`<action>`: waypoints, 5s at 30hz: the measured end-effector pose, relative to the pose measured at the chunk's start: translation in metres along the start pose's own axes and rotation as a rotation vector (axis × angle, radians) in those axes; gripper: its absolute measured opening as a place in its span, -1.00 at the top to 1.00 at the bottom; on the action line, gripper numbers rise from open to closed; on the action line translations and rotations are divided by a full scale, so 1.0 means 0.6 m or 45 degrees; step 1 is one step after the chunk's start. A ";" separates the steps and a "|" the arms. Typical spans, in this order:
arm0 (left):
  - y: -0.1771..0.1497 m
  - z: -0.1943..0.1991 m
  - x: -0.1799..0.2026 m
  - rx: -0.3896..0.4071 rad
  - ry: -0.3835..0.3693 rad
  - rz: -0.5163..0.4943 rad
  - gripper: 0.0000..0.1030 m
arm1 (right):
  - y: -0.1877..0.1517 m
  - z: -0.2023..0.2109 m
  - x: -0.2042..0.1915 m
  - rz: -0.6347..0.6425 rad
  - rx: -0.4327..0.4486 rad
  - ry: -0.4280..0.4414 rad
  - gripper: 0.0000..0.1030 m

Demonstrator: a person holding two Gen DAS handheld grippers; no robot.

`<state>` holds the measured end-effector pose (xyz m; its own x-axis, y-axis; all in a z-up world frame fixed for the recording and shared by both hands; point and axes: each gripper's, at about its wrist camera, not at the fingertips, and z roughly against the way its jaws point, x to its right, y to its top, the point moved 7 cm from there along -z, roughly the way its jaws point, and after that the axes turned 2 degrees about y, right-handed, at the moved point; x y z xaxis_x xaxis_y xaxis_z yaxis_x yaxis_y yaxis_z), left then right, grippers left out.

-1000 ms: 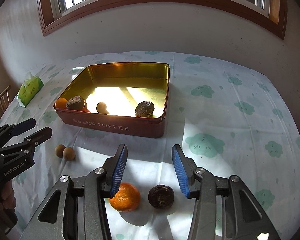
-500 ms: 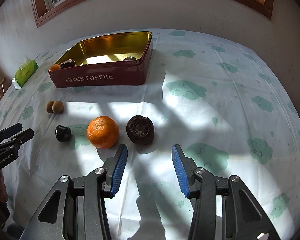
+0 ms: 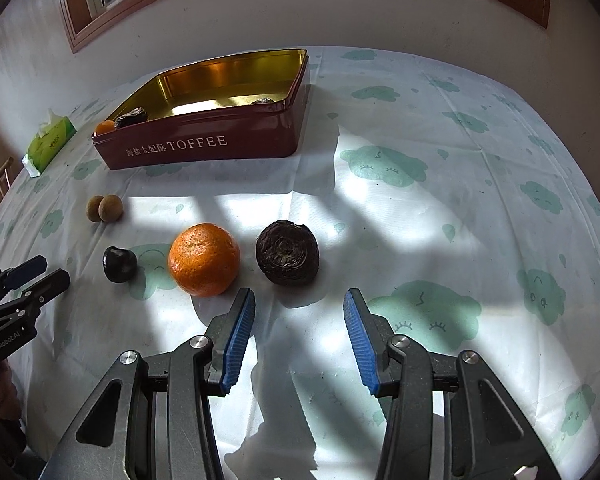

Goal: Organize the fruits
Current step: 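Withdraw both tools from the tin toward the remaining fruits, then close the right tool on the purple onion while the left tool grasps two longans, then carry the onion with the right tool while the left tool carries the longans to the tin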

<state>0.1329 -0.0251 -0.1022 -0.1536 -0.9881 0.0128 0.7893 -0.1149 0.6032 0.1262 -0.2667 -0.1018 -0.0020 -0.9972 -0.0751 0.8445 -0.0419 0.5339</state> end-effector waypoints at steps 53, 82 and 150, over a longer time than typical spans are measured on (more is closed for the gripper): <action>0.098 -0.085 0.073 0.028 -0.012 -0.048 0.05 | 0.056 -0.043 0.039 0.030 0.122 -0.109 0.41; 0.096 -0.083 0.066 0.042 0.004 -0.036 0.05 | 0.060 -0.043 0.040 0.031 0.115 -0.113 0.42; 0.269 -0.141 0.049 0.105 -0.002 -0.070 0.05 | 0.247 -0.117 -0.080 0.170 0.107 0.022 0.42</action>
<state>0.3061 -0.0814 -0.0718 -0.1959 -0.9804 -0.0210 0.7279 -0.1598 0.6668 0.2890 -0.2209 -0.0780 0.1175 -0.9930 -0.0130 0.7888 0.0854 0.6086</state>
